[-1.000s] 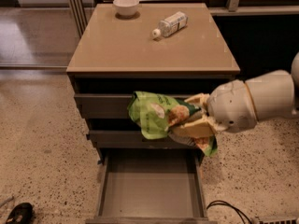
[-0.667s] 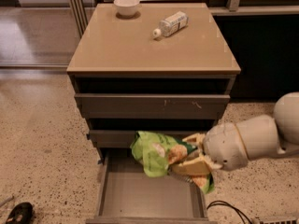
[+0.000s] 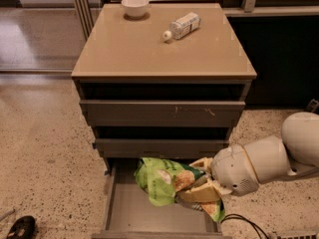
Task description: Place green rice chip bag into bottom drawer
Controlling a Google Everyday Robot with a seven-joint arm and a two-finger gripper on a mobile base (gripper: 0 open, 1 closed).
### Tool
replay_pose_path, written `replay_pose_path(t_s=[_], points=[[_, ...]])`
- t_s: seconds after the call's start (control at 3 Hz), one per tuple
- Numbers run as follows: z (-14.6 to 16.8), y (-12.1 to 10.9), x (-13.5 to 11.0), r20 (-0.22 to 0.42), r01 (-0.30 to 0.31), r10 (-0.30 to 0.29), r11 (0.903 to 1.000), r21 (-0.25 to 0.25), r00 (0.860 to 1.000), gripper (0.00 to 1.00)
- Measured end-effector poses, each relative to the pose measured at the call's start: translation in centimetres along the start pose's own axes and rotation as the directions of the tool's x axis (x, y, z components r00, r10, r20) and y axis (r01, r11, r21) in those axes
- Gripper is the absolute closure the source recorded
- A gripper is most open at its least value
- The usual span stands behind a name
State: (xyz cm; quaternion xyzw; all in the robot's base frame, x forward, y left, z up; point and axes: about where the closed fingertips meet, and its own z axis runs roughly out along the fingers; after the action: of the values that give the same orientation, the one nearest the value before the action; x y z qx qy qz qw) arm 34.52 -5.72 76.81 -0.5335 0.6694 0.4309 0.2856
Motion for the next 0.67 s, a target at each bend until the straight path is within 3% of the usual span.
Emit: replay_pose_path(t_s=[0.67], points=[[4.4,-5.2,3.0,0.038,-0.022,0.022,0.9995,-0.021,0.999,1.00]])
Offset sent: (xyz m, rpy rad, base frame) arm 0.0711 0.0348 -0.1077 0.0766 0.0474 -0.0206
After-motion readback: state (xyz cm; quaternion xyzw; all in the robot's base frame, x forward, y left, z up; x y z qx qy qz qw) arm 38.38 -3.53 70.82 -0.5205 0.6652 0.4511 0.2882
